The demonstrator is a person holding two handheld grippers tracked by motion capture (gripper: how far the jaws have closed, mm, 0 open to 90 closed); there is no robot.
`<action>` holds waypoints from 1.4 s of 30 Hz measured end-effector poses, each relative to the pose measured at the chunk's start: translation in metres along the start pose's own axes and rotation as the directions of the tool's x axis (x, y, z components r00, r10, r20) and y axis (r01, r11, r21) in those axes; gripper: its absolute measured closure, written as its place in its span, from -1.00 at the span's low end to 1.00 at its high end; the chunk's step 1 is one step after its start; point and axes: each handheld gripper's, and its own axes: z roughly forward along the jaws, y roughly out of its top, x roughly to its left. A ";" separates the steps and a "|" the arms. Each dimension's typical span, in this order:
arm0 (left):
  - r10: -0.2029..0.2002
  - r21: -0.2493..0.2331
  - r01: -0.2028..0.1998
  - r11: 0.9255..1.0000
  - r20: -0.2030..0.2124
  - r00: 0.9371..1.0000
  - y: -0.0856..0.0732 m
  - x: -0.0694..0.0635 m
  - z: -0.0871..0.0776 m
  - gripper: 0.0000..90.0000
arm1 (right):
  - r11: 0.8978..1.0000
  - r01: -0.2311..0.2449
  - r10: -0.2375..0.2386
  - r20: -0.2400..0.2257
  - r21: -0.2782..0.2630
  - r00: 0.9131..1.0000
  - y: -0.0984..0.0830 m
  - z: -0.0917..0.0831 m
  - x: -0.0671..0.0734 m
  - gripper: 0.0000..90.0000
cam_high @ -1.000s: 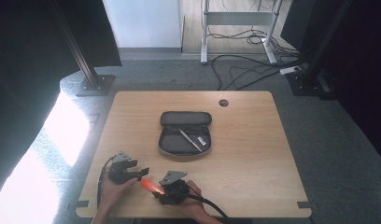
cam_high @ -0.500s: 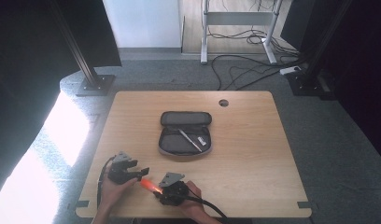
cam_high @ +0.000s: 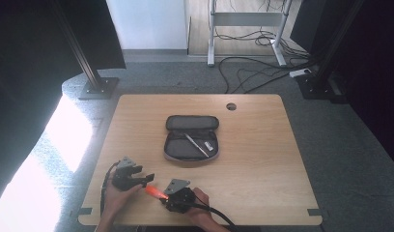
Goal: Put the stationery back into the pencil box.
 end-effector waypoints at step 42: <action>-0.012 -0.016 0.011 1.000 -0.019 1.000 -0.001 0.002 -0.002 -0.30 | 0.995 -0.041 0.047 0.062 -0.093 0.997 0.000 -0.051 -0.027 0.46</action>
